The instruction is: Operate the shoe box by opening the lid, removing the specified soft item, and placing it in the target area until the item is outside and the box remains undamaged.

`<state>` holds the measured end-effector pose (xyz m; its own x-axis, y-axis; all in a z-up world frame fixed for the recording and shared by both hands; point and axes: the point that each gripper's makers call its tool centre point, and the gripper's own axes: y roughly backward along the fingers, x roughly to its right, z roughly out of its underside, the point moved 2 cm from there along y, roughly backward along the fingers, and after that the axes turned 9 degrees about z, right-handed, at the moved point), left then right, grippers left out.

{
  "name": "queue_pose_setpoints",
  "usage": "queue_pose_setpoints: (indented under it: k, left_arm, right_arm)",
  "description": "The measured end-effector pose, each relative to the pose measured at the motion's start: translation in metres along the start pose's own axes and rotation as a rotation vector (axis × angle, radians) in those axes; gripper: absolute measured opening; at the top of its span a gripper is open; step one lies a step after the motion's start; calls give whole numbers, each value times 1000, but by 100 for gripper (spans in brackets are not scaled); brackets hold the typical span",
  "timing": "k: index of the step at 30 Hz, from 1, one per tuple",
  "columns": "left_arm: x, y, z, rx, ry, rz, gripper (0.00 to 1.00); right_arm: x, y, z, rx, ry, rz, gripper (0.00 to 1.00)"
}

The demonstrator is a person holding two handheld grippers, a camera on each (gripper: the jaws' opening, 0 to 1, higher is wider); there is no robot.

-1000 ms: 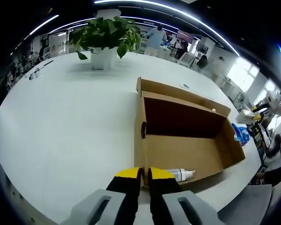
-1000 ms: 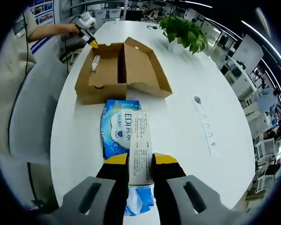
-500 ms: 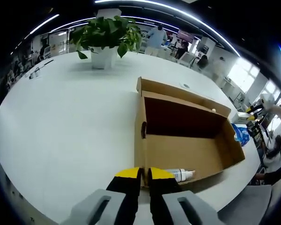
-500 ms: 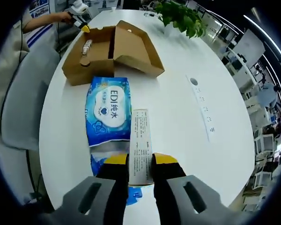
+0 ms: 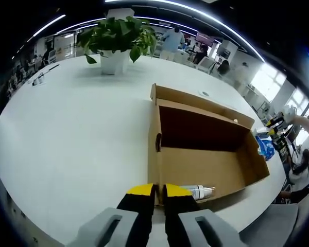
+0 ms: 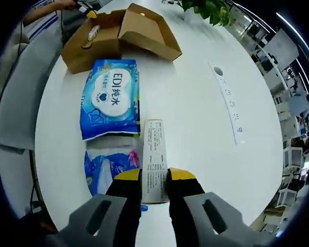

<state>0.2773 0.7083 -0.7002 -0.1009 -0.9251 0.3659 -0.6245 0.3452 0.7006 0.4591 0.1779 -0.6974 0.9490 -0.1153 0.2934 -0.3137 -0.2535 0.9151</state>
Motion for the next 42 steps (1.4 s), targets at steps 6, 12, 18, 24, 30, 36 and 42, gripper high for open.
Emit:
queue_pose_setpoints:
  k: [6,12,18,24,30,36,42]
  left_arm:
    - [0,0,0,-1,-2,-2,6]
    - [-1,1,0,-2,-4,-4,6]
    - [-1,1,0,-3,-4,-4,6]
    - [0,1,0,-5,-4,-5,6]
    - [-1,0,0,-9,-7,-4,6]
    - [0,0,0,-17,-14,-3,6]
    - [0,-1,-1,-25,-31,-1,7]
  right_arm:
    - [0,-8,19,-61,31,-7,16]
    - [0,-15,33,-108,70,-13,16]
    - [2,-24,46,-149,111,-12,16]
    - [7,-26,47,-157,98,-7,17]
    - [10,-30,47,-169,133,7,18]
    - [13,-32,47,-181,143,25,20]
    - [17,-32,45,-168,101,68,22]
